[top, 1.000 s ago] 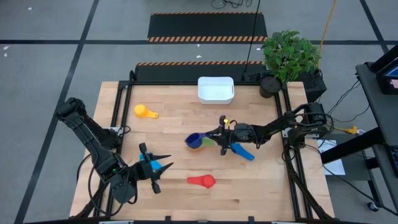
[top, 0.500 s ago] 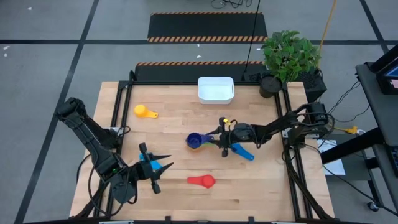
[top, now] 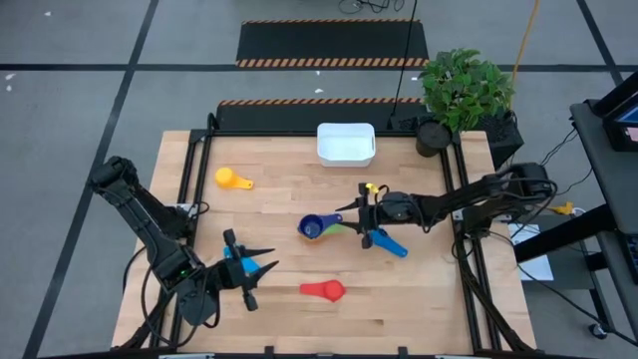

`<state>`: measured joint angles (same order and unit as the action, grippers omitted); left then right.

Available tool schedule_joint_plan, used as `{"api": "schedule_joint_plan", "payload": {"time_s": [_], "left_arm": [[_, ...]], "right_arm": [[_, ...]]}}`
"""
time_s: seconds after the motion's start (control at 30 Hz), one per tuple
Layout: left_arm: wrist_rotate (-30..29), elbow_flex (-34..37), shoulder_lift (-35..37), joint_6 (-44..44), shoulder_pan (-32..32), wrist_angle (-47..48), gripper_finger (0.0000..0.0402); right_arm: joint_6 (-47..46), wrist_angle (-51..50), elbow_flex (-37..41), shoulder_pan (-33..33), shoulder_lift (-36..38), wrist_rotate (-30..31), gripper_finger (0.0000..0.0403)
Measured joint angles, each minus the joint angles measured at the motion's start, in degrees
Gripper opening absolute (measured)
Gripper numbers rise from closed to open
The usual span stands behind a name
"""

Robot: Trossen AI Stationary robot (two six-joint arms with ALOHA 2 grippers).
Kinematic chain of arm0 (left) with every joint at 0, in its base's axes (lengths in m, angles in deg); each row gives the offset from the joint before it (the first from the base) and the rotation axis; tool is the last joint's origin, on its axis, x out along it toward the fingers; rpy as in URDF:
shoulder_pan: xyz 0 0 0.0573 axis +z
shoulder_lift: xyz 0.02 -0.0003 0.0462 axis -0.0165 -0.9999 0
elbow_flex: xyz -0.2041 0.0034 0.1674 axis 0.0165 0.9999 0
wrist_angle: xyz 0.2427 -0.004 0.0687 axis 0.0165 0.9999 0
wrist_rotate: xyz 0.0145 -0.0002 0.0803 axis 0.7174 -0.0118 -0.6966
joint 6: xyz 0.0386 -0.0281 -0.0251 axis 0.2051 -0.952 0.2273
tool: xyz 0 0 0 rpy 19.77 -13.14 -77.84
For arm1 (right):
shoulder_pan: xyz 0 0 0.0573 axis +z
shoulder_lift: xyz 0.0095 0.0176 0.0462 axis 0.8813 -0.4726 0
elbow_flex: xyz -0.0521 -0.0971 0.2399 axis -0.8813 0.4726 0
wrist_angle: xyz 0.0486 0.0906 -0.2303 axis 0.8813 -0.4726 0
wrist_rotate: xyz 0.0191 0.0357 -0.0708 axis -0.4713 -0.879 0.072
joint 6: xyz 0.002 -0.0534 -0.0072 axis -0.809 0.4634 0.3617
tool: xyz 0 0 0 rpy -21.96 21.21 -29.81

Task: Nest measuring cups in basket
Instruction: Stack the dark blue measuring cup into the green measuring cup

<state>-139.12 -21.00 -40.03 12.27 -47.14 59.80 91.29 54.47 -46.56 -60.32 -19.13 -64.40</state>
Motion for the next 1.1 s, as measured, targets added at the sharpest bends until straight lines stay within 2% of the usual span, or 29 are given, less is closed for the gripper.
{"api": "schedule_joint_plan", "payload": {"time_s": [0.1, 0.2, 0.4, 0.6, 0.7, 0.9, 1.1], "left_arm": [[0.0, 0.0, 0.0, 0.2, 0.7, 0.0, 0.0136], [0.0, 0.0, 0.0, 0.6, 1.8, 0.0, 0.0136], [2.1, 0.0, 0.0, 0.5, 4.1, 0.0, 0.0136], [3.7, 0.0, 0.0, 0.1, 5.6, 0.0, 0.0136], [5.2, 0.0, 0.0, 0.1, 6.3, 0.0, 0.0136], [6.1, 0.0, 0.0, -0.3, 7.0, 0.0, 0.0136], [6.1, 0.0, 0.0, -0.2, 6.9, 0.0, 0.0136]], "right_arm": [[-3.0, -1.3, 0.0, 0.0, 0.9, 0.0, 0.0161], [-7.7, -3.8, -0.5, 0.0, 0.9, 0.0, 0.0185], [-16.2, -18.6, -7.1, 0.2, 0.9, 0.0, 0.0267], [-17.0, -22.0, -8.6, -0.3, 0.8, -0.2, 0.0336], [-16.4, -22.3, -8.6, -2.4, -0.1, -1.5, 0.035], [-17.7, -17.8, -9.5, -6.9, -5.6, -13.4, 0.0353], [-17.3, -19.0, -12.7, -7.1, -12.0, -15.1, 0.0353]]}}
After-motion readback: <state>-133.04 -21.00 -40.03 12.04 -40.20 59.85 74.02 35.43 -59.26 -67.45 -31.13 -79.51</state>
